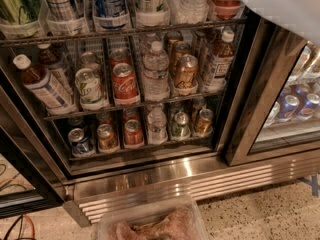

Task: Pick water bottle from top shelf of fridge

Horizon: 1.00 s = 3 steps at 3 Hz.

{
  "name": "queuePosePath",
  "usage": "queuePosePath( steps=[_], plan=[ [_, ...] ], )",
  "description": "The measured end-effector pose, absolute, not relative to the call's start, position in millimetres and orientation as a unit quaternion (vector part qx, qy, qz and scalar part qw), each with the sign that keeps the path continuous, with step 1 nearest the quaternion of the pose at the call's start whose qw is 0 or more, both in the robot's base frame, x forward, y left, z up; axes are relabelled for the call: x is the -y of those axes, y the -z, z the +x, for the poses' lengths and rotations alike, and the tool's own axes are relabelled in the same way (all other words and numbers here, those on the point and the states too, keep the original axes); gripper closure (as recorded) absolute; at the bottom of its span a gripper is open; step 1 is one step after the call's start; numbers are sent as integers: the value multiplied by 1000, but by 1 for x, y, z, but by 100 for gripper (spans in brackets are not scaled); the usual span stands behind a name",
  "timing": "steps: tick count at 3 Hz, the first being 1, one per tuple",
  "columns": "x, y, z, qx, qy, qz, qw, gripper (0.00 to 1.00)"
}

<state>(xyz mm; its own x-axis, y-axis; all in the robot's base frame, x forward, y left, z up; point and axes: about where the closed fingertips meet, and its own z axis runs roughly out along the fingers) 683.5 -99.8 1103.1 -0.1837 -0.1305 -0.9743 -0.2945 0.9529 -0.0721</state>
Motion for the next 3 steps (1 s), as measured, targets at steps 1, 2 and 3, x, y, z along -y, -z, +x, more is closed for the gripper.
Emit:
queuePosePath(
  steps=[1,2,3],
  plan=[
    [100,-1104,681,-768,-70,-137,622,100],
    [99,-1106,680,-768,-70,-138,622,100],
    [96,-1110,679,-767,-71,-141,622,100]
  ],
)
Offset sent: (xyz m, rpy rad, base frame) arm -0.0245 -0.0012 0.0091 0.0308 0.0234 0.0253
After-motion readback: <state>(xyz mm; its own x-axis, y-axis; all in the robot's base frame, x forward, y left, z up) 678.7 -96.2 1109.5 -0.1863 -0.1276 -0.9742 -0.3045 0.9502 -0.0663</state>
